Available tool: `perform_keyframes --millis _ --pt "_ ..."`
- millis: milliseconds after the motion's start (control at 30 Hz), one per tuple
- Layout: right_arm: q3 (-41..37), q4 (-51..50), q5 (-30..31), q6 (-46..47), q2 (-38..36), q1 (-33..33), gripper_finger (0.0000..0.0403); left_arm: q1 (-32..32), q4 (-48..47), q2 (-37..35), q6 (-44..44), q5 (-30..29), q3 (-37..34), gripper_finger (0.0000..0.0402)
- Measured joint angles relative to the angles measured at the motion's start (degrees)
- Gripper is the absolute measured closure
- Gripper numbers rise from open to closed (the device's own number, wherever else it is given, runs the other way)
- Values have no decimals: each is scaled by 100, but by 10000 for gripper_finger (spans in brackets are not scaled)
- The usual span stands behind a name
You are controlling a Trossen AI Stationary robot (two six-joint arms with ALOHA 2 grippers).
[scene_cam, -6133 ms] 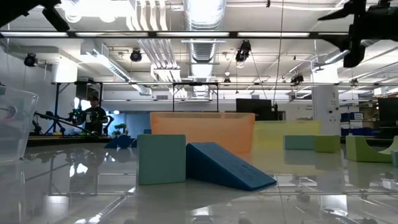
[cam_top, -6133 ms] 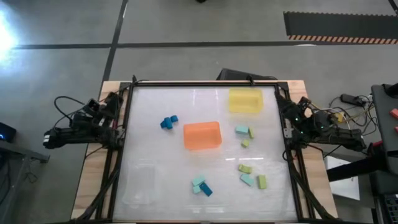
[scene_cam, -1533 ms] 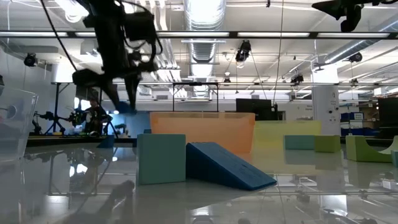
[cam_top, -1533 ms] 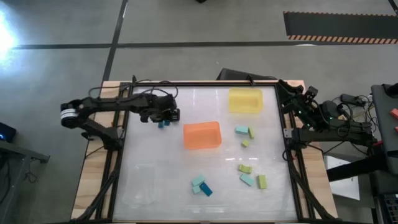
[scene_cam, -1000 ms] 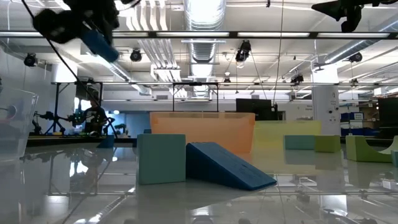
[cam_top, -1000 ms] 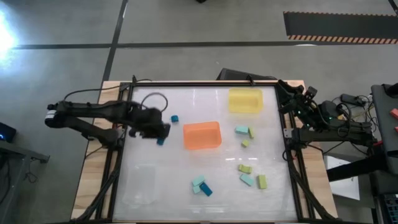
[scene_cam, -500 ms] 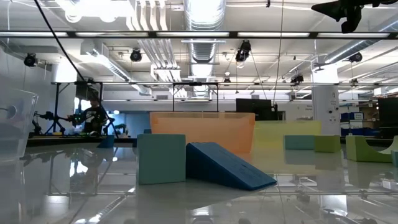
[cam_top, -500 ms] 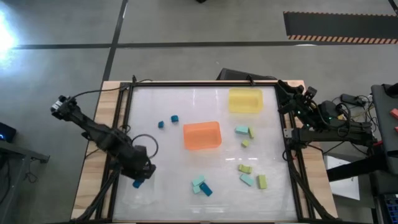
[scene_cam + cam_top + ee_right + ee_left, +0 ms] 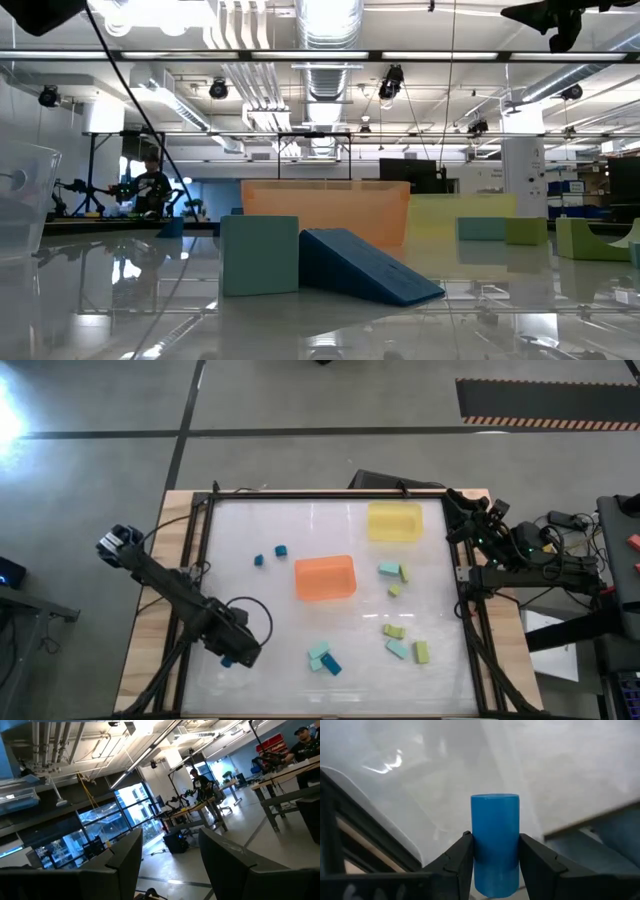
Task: Sort & place blocks by color
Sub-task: Put the blue block into the transparent bin
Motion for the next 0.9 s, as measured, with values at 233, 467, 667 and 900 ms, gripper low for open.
perform_keyframes --millis 233,467,667,900 --pt "0 4 -2 7 0 0 218 -64 -659 121 -223 -629 -2 285" --pt "0 6 -2 7 0 0 218 -200 -656 343 -369 -936 -107 285" --pt "1 17 -2 7 0 0 218 -386 -634 624 -374 -929 -220 285" --pt "2 43 -4 9 -2 0 218 -408 -505 754 -368 -864 -467 282"
